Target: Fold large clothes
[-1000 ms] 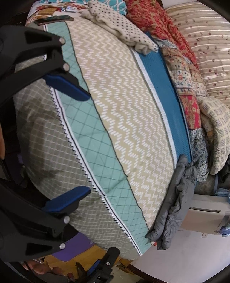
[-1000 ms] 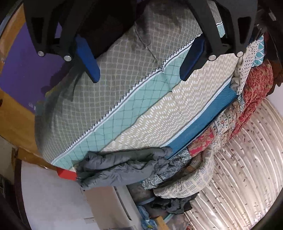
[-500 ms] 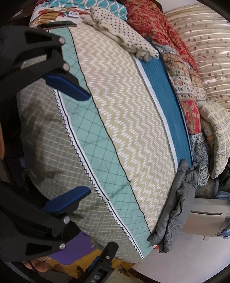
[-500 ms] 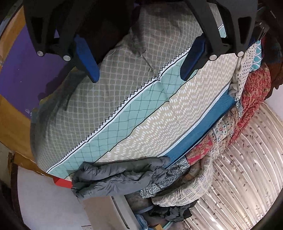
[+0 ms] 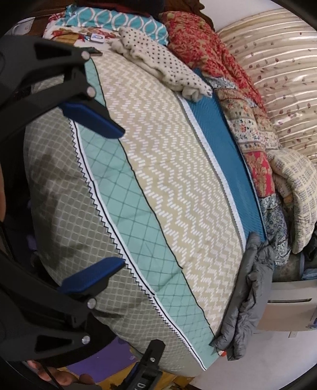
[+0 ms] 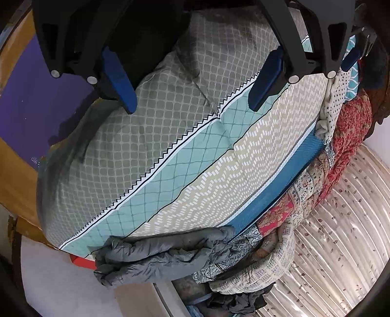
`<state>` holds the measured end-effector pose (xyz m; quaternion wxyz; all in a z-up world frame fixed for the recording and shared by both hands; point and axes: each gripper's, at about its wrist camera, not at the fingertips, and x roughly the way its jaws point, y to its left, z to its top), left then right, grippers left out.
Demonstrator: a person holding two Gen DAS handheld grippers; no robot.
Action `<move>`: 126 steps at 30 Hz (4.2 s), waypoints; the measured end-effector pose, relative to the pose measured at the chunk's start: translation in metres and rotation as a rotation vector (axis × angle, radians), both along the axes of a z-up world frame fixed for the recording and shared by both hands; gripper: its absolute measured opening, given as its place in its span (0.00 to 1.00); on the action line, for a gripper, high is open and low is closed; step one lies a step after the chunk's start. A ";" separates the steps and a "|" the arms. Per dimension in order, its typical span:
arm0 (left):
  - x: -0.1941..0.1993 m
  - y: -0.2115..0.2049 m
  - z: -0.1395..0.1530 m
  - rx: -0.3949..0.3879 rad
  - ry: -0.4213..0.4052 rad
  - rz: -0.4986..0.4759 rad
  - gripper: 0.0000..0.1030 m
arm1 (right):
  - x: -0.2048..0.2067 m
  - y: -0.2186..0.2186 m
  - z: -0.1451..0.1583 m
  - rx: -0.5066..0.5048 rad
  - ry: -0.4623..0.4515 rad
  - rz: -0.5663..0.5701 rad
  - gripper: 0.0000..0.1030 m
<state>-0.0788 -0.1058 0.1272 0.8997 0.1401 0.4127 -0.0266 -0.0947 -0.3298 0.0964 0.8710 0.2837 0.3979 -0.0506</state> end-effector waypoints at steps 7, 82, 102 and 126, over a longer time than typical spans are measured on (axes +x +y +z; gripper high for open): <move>0.002 0.004 -0.006 0.000 0.032 0.013 0.91 | 0.000 0.000 -0.003 0.009 0.009 0.001 0.34; 0.006 0.009 -0.032 -0.001 0.177 -0.034 0.91 | -0.010 0.005 -0.013 0.046 0.048 -0.007 0.34; 0.007 0.008 -0.035 0.008 0.187 -0.061 0.91 | -0.009 0.005 -0.014 0.044 0.048 -0.006 0.34; 0.007 0.008 -0.037 0.010 0.194 -0.063 0.91 | -0.005 0.001 -0.013 0.047 0.050 -0.006 0.34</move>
